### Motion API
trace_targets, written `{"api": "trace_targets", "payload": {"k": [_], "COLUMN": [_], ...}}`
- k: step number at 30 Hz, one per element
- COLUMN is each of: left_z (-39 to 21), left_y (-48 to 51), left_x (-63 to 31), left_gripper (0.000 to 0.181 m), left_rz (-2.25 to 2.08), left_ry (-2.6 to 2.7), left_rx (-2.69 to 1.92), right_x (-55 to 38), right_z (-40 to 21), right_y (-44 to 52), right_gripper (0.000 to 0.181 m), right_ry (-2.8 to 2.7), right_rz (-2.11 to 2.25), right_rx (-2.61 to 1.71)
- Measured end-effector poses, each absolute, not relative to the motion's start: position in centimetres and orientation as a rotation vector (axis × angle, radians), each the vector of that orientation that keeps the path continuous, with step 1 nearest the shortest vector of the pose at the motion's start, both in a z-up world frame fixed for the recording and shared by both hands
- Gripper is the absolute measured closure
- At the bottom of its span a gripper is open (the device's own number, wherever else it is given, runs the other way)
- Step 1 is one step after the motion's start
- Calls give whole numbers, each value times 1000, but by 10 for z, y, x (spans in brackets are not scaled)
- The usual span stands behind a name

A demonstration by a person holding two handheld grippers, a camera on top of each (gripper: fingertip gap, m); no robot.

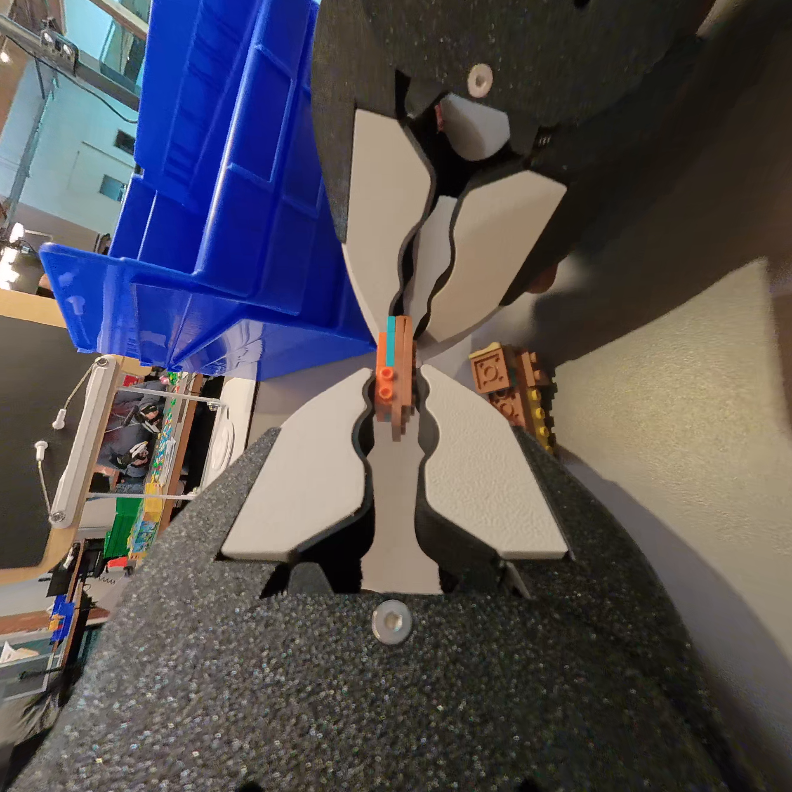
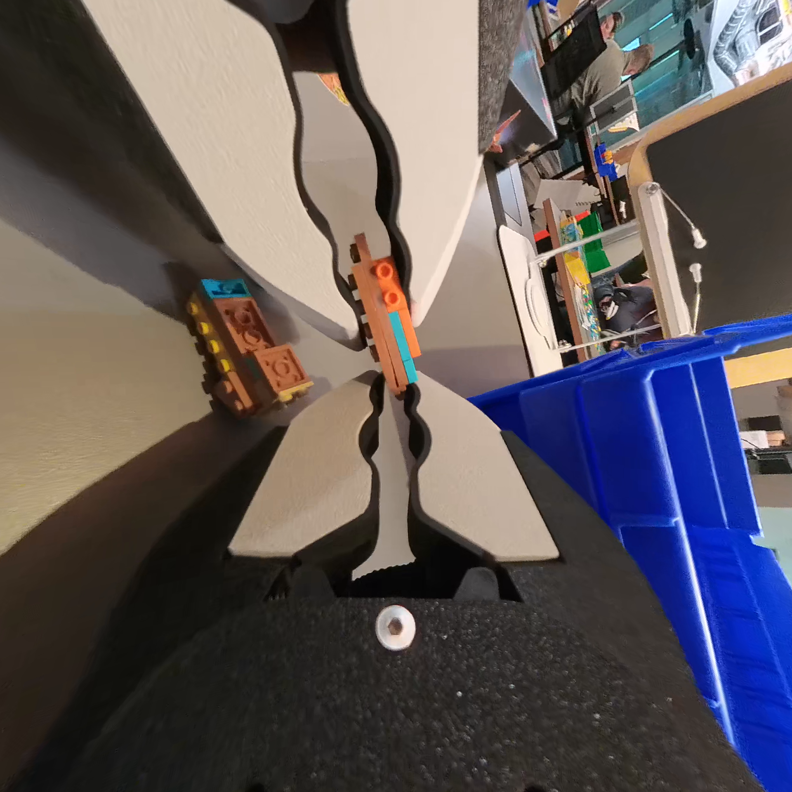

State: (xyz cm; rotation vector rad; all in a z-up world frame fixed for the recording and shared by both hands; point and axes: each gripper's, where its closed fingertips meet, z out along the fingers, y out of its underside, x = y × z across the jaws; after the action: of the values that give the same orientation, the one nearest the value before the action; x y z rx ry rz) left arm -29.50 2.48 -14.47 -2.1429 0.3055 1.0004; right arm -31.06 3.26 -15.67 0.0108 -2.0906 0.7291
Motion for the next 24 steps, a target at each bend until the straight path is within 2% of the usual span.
{"api": "trace_targets", "payload": {"k": [4, 14, 24], "left_z": [-143, -136, -131], "left_y": [26, 21, 9], "left_x": [-295, -305, -331], "left_gripper": [165, 165, 165], "left_rz": [973, 560, 709], "left_ry": [235, -144, -233], "left_rx": [-2148, -2049, -1984], "right_x": [-312, -310, -330], "right_z": [-154, -137, -155], "right_y": [35, 29, 50], "right_gripper": [174, 177, 177], "right_ry": [-2053, -1939, -2043], "right_rz": [666, 694, 760], "right_rx": [30, 23, -180]}}
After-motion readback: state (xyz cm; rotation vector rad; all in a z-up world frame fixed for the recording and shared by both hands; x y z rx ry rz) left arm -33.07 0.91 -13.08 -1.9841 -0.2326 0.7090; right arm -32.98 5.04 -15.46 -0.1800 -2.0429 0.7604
